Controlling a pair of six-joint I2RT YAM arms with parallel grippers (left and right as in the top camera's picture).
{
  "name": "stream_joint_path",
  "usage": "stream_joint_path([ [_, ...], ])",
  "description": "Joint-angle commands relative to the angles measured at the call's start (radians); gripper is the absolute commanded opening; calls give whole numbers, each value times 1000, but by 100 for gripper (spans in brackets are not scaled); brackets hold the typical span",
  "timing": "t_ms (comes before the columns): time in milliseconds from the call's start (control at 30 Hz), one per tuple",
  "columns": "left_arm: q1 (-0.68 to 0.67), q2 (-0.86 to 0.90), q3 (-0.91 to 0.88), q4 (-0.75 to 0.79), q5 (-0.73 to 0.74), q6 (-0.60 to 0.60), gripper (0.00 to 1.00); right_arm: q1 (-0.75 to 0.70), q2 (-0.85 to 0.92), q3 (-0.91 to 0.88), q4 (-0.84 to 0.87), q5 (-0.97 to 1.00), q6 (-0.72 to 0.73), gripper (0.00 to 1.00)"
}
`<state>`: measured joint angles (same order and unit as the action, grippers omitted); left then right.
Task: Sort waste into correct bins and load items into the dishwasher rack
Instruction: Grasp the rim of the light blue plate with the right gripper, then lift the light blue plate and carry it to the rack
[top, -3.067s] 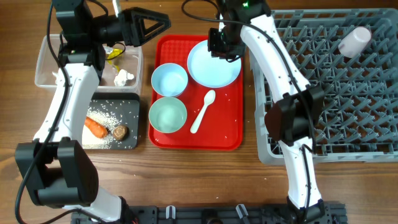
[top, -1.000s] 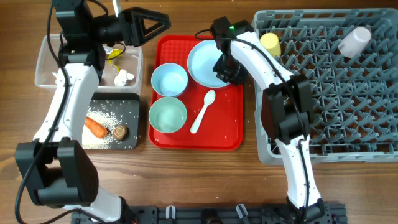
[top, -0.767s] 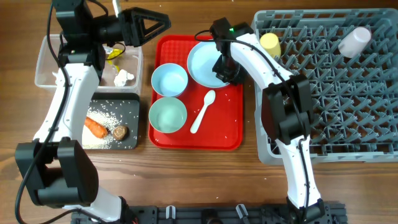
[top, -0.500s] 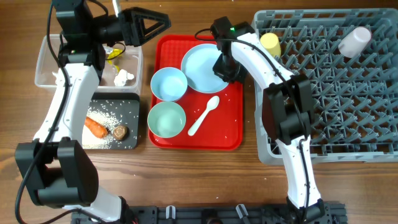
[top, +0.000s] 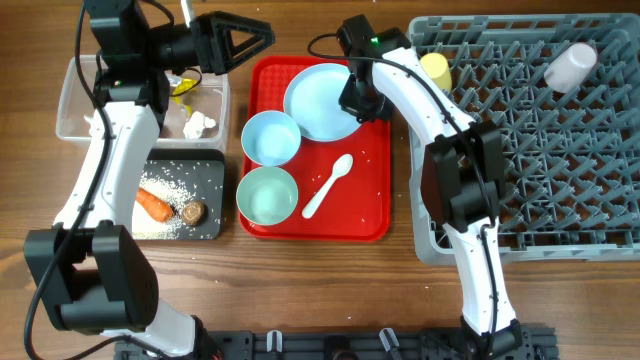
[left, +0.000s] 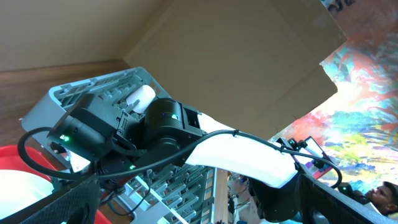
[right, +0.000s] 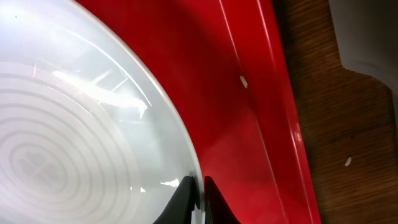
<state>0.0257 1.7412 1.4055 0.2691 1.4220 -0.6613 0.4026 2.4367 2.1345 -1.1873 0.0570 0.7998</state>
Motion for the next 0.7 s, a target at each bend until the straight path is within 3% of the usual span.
stream_joint_path([
  [0, 5, 6, 5, 0, 1, 2, 100, 2, -11, 21, 7, 10, -44, 4],
  [500, 5, 6, 5, 0, 1, 2, 100, -33, -222, 22, 80, 14, -209, 4],
  [667, 5, 6, 5, 0, 1, 2, 100, -61, -358, 22, 94, 16, -426, 4],
])
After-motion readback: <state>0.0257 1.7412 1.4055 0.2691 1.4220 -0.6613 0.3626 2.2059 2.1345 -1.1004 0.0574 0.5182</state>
